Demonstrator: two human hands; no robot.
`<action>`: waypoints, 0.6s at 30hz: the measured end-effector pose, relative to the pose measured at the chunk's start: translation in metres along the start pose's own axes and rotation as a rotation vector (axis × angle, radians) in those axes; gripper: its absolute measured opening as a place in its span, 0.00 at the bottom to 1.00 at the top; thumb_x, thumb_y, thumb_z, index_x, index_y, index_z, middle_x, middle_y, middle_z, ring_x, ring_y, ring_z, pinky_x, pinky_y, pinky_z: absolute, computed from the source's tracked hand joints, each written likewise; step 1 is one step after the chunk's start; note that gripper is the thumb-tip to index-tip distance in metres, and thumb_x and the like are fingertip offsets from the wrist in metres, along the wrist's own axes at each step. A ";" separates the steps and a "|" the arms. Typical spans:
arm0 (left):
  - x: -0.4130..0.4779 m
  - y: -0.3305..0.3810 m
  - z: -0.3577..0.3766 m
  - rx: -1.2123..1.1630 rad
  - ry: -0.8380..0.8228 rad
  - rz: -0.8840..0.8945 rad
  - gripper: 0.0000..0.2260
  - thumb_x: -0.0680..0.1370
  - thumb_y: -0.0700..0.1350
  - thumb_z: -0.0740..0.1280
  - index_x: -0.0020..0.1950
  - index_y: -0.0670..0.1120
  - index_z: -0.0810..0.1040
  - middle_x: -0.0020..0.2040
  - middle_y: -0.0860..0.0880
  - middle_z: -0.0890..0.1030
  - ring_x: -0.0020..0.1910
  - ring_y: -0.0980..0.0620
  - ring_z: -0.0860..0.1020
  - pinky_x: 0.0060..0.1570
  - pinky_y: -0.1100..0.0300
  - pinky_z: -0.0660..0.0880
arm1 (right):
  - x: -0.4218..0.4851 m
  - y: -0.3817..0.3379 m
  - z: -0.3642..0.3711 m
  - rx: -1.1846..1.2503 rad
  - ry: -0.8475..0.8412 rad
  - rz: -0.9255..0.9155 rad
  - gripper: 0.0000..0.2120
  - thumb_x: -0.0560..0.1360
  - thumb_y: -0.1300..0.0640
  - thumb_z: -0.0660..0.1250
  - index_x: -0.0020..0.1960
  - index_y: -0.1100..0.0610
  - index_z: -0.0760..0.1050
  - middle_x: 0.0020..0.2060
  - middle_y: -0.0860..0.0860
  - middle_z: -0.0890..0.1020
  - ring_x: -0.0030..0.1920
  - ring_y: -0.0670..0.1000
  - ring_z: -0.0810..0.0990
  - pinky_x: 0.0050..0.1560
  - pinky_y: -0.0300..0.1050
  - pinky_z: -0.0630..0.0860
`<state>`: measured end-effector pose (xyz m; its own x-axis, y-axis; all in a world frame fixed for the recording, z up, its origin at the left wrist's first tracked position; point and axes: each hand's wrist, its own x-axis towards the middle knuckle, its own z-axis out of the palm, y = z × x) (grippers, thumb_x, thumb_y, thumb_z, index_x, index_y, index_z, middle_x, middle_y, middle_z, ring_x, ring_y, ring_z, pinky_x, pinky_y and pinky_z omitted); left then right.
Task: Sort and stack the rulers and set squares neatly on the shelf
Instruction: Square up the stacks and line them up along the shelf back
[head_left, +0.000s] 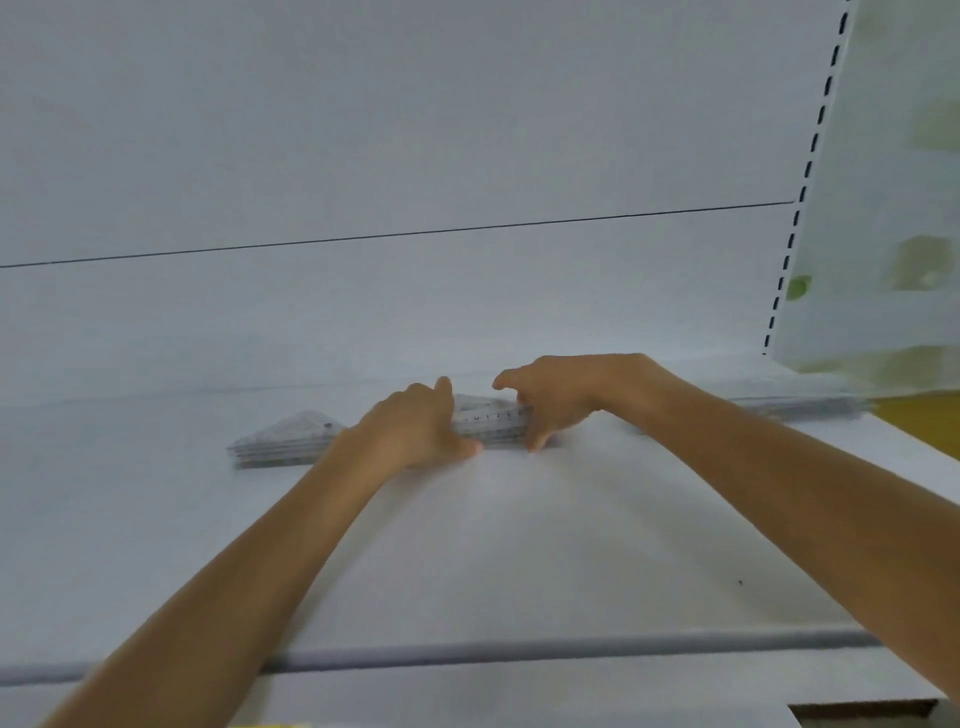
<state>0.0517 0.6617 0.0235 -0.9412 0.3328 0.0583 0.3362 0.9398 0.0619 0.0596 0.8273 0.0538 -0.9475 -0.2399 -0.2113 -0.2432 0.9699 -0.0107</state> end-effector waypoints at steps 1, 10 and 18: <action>-0.001 -0.002 0.002 -0.048 0.019 0.001 0.31 0.73 0.59 0.65 0.69 0.45 0.60 0.54 0.45 0.73 0.51 0.46 0.73 0.42 0.57 0.68 | 0.001 0.001 -0.001 -0.011 0.008 -0.013 0.35 0.69 0.52 0.71 0.71 0.53 0.60 0.62 0.51 0.72 0.59 0.54 0.73 0.60 0.53 0.72; 0.002 -0.022 0.022 -0.339 0.208 -0.027 0.38 0.67 0.59 0.73 0.72 0.52 0.61 0.48 0.50 0.74 0.47 0.51 0.72 0.45 0.60 0.67 | 0.008 -0.004 0.002 -0.145 0.099 -0.115 0.13 0.69 0.63 0.68 0.53 0.61 0.73 0.43 0.53 0.72 0.38 0.53 0.74 0.29 0.40 0.65; 0.001 -0.030 0.024 -0.425 0.278 -0.011 0.36 0.64 0.65 0.70 0.68 0.52 0.69 0.43 0.61 0.74 0.43 0.64 0.73 0.41 0.67 0.67 | 0.009 0.001 -0.004 -0.078 0.037 -0.108 0.20 0.69 0.59 0.72 0.59 0.61 0.72 0.54 0.57 0.76 0.45 0.56 0.78 0.39 0.44 0.72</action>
<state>0.0396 0.6360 -0.0023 -0.9195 0.2356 0.3145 0.3648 0.8093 0.4603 0.0497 0.8260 0.0552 -0.9216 -0.3452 -0.1773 -0.3580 0.9326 0.0454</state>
